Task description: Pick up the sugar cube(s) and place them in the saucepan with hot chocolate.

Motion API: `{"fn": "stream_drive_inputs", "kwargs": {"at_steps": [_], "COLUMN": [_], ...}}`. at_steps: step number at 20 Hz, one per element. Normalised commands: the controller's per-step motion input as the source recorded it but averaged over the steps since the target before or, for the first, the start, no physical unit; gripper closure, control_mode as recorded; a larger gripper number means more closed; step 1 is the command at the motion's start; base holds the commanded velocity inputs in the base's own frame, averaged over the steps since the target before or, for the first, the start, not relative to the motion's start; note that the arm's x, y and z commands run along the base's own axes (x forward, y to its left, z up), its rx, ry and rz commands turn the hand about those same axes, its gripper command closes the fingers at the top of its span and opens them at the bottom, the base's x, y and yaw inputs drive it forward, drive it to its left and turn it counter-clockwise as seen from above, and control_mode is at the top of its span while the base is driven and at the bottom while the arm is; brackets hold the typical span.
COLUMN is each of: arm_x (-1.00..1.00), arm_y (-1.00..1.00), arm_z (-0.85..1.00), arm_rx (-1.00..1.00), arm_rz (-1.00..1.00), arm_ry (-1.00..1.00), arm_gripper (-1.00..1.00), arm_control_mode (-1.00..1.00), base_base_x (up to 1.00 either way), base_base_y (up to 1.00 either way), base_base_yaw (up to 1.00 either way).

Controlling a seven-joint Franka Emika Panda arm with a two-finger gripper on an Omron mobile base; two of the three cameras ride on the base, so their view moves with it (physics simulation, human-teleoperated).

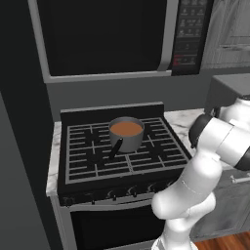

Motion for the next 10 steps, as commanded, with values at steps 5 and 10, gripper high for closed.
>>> {"fn": "stream_drive_inputs", "kwargs": {"at_steps": [5,10], "arm_x": [0.14,0.25], "arm_y": [-0.02,0.0], "arm_z": [0.0,-0.16], "arm_rx": [0.0,0.0], "arm_rz": [0.18,0.17], "arm_ry": [0.0,0.0], "arm_gripper": [-1.0,-1.0], "arm_control_mode": [-1.0,-1.0], "base_base_x": [0.0,0.0], "base_base_y": [0.0,0.0], "base_base_yaw": [0.0,0.0]}}
